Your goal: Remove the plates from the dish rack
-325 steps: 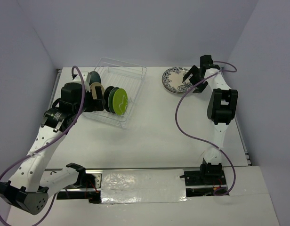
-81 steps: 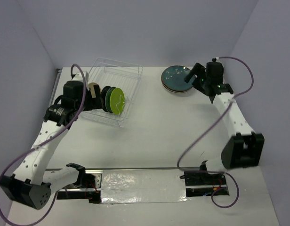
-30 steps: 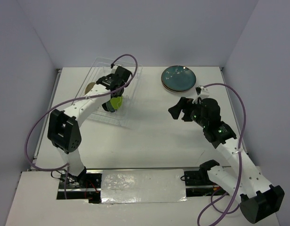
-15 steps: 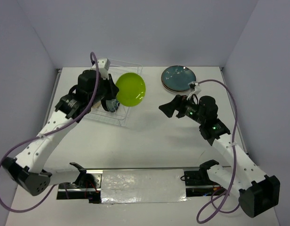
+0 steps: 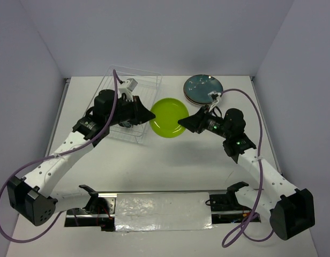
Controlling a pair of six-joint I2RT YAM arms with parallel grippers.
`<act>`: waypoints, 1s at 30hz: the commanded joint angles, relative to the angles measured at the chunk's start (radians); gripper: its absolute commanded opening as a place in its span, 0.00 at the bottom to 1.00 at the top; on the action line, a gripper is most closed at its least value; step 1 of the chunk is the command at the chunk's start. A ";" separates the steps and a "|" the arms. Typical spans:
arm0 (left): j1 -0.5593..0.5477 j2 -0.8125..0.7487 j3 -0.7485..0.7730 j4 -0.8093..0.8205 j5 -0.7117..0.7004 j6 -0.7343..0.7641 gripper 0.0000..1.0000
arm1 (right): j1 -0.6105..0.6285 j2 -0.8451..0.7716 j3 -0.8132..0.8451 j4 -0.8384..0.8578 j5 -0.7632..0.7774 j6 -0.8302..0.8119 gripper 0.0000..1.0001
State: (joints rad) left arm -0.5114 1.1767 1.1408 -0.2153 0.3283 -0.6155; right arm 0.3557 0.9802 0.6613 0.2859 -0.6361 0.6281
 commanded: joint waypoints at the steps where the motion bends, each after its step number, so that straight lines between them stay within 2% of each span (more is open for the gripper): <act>1: 0.002 0.008 -0.015 0.168 0.114 -0.052 0.00 | -0.004 -0.021 -0.006 0.058 0.032 0.005 0.31; 2: 0.002 0.012 -0.022 0.174 0.132 -0.056 0.00 | -0.007 -0.021 -0.006 0.050 0.045 0.007 0.08; 3: 0.002 0.018 -0.024 0.175 0.135 -0.056 0.00 | -0.011 -0.021 -0.011 0.049 0.061 0.013 0.07; 4: 0.001 0.021 -0.024 0.165 0.133 -0.050 0.07 | -0.012 -0.025 -0.011 0.042 0.091 0.015 0.07; 6: 0.002 0.026 -0.004 0.107 0.048 -0.030 0.60 | -0.015 -0.035 -0.017 0.013 0.133 0.018 0.07; 7: 0.001 0.027 0.008 0.061 -0.010 -0.009 0.82 | -0.020 -0.040 -0.017 -0.010 0.204 0.019 0.07; 8: 0.002 0.024 0.031 -0.022 -0.122 0.003 0.99 | -0.021 -0.041 -0.015 -0.084 0.246 0.022 0.07; 10: 0.001 0.020 0.054 -0.102 -0.252 0.026 1.00 | -0.050 -0.019 -0.009 -0.172 0.314 0.035 0.07; 11: 0.002 0.009 0.071 -0.172 -0.378 0.031 0.99 | -0.063 -0.005 -0.015 -0.186 0.317 0.041 0.07; 14: 0.001 -0.014 0.080 -0.240 -0.555 0.051 1.00 | -0.115 0.092 -0.029 -0.202 0.309 0.041 0.07; 19: 0.002 -0.005 0.115 -0.311 -0.692 0.088 1.00 | -0.205 0.285 -0.058 -0.119 0.289 0.050 0.08; 27: 0.011 0.103 0.226 -0.381 -0.782 0.167 0.99 | -0.284 0.520 -0.003 -0.086 0.269 0.005 0.11; 28: 0.014 0.121 0.237 -0.386 -0.787 0.175 0.99 | -0.287 0.534 0.001 -0.094 0.271 0.001 0.17; 29: 0.031 0.159 0.263 -0.387 -0.779 0.184 0.98 | -0.287 0.557 0.012 -0.105 0.277 -0.007 0.29; 30: 0.056 0.210 0.298 -0.400 -0.758 0.198 0.96 | -0.285 0.564 0.015 -0.125 0.297 -0.011 0.54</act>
State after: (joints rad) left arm -0.4957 1.2995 1.3643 -0.5858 -0.4042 -0.4751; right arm 0.0692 1.5288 0.6254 0.1337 -0.3561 0.6579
